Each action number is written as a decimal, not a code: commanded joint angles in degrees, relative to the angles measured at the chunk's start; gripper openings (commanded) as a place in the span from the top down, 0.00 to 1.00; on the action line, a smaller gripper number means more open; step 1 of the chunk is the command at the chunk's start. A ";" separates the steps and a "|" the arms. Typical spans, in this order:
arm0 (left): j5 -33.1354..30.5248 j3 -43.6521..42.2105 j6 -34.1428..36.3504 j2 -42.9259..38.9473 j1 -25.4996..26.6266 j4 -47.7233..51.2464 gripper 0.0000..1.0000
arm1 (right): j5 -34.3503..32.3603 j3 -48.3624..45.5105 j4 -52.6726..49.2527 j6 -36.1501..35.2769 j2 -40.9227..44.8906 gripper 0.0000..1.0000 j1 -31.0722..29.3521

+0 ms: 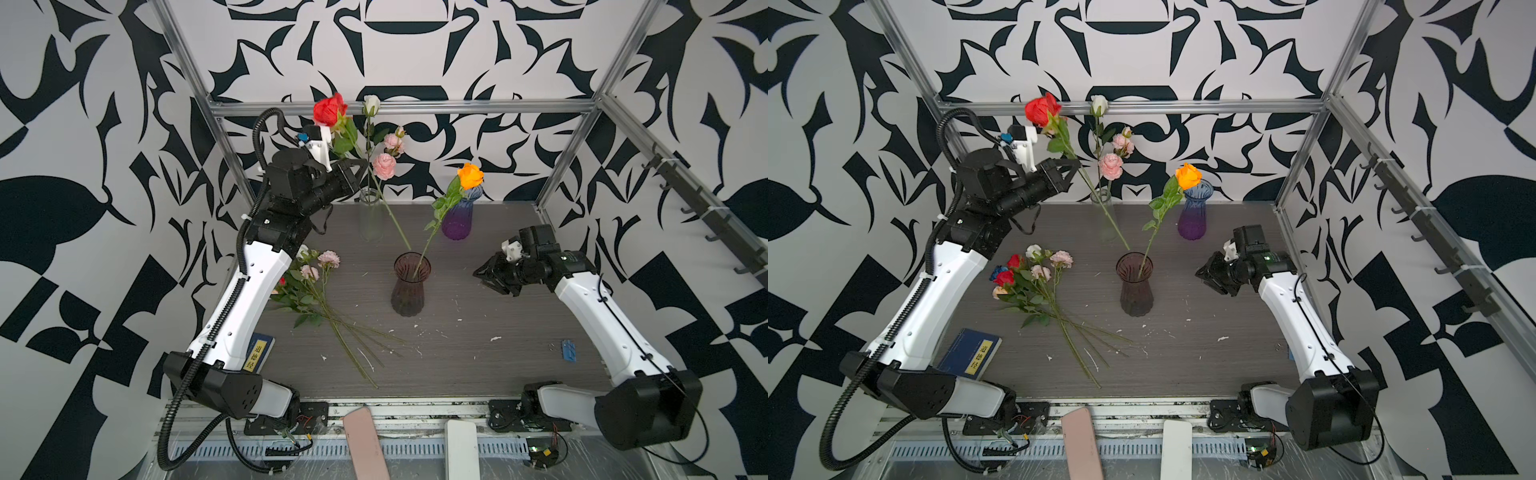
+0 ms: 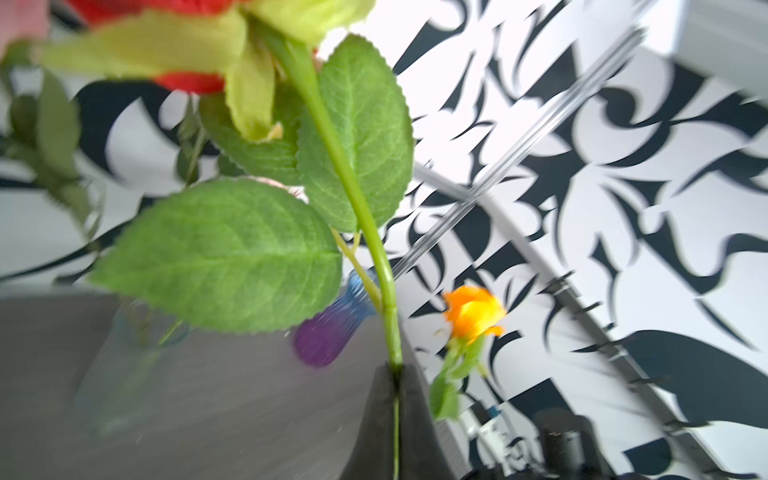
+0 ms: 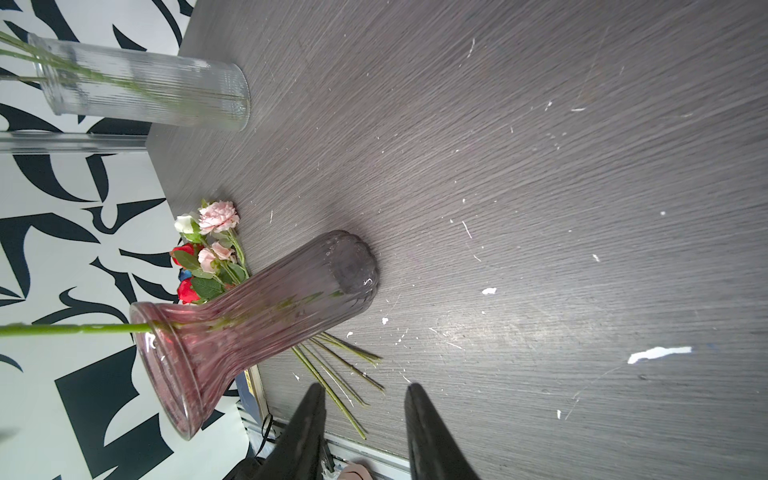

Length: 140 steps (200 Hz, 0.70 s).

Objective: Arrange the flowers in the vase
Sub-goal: 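Lift the red rose high out of the bunch with the left gripper, then carry the red rose over the mauve vase while right gripper nears blue-purple vase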

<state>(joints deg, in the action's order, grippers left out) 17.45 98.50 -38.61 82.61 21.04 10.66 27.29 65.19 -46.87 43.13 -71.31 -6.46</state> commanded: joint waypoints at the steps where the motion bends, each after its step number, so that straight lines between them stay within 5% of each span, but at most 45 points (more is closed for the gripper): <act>1: 2.38 1.28 -1.16 1.60 0.64 -5.17 1.00 | 0.23 0.69 0.74 -0.33 1.99 0.64 0.22; 53: 5.41 -1.99 2.49 4.38 3.57 -8.32 1.00 | -0.44 -0.23 -0.10 -0.38 3.68 0.64 0.22; 140: -1.01 -8.03 16.60 1.44 11.51 0.56 1.00 | -0.34 0.44 0.62 0.02 2.37 0.64 0.22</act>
<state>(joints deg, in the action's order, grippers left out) 19.25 92.31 -27.22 86.41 30.85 8.45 27.20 64.99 -46.89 43.16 -68.60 -6.46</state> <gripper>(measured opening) 0.048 0.362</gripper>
